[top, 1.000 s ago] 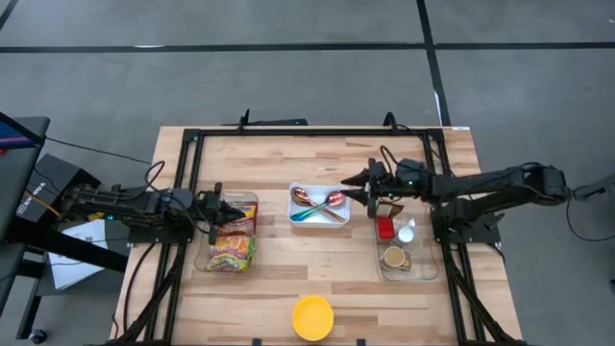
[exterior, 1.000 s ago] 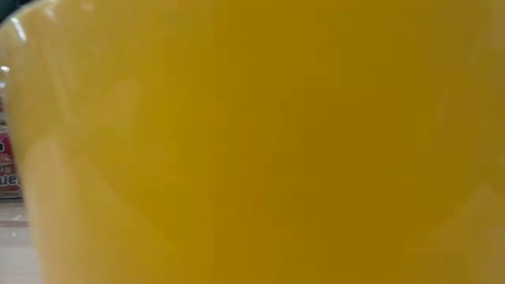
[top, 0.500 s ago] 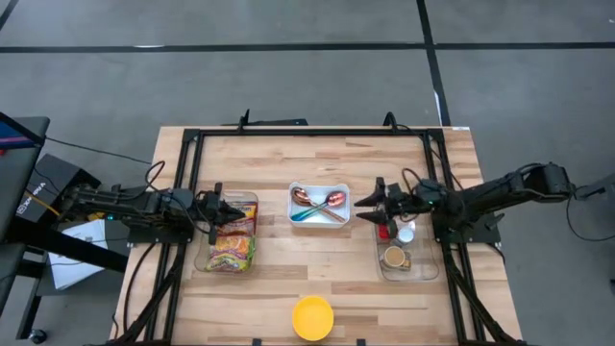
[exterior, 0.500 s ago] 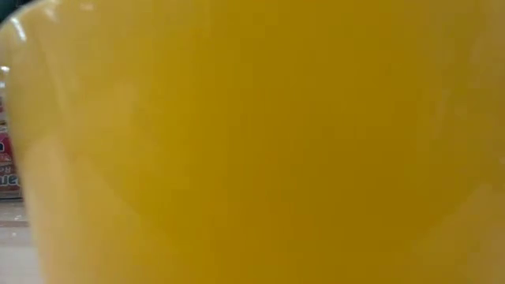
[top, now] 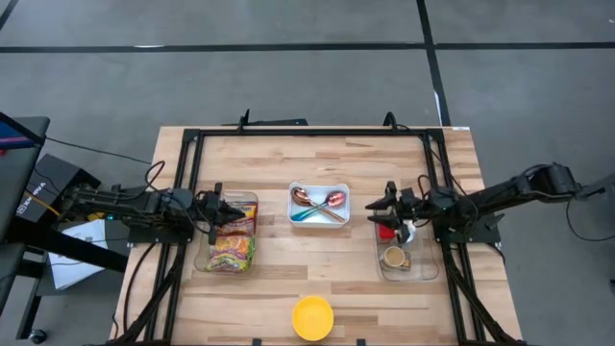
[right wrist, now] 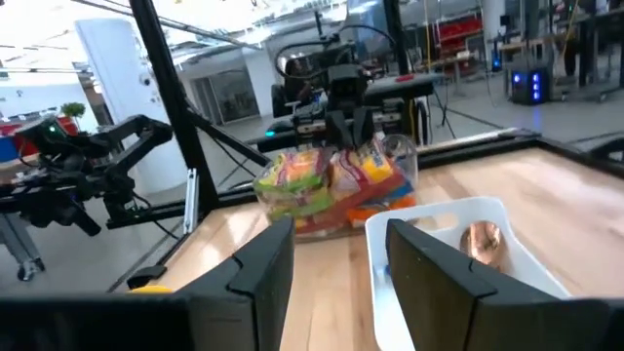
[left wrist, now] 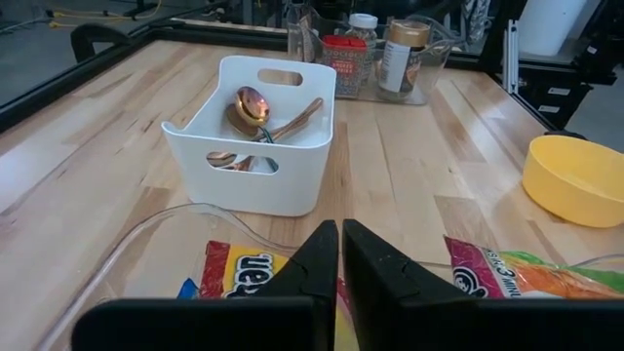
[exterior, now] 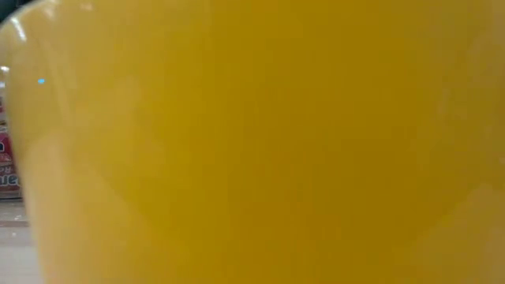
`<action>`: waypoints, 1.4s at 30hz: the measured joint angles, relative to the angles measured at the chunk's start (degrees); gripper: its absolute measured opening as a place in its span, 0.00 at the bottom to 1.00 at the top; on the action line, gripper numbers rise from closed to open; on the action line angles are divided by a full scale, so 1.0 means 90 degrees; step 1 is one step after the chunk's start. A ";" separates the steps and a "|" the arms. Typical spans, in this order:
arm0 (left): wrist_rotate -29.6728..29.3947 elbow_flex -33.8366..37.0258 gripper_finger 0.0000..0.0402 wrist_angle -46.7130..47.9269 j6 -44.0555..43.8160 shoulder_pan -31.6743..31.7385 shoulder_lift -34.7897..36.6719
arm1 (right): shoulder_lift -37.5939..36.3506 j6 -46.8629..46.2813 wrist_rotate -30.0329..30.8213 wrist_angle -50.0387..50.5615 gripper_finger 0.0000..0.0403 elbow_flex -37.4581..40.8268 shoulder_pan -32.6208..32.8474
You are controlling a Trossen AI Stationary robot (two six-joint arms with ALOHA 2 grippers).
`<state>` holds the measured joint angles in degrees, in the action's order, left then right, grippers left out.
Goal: Pick & Place Food Item
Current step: Return to Home Position
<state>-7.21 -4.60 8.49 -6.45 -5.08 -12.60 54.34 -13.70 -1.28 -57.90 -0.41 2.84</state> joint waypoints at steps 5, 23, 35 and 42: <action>0.0001 0.0000 0.04 0.0000 0.0001 0.0000 0.0000 | -0.0595 0.0088 -0.0041 0.0195 0.39 0.0000 -0.0217; 0.0000 0.0000 0.04 0.0002 -0.0001 0.0000 0.0000 | -0.5872 0.0080 -0.0537 0.5772 0.39 0.0003 -0.0747; -0.0025 -0.0010 0.04 -0.0272 0.0001 -0.0005 -0.0157 | -0.6015 -0.0148 -0.0537 0.6082 0.39 0.0005 -0.0697; -0.0025 -0.0010 0.04 -0.0291 0.0001 -0.0005 -0.0160 | -0.5871 -0.0148 -0.0522 0.6224 0.39 0.0008 -0.0693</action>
<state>-7.44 -4.69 5.87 -6.44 -5.13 -14.04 1.51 -15.03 -5.98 -1.88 -0.34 -3.40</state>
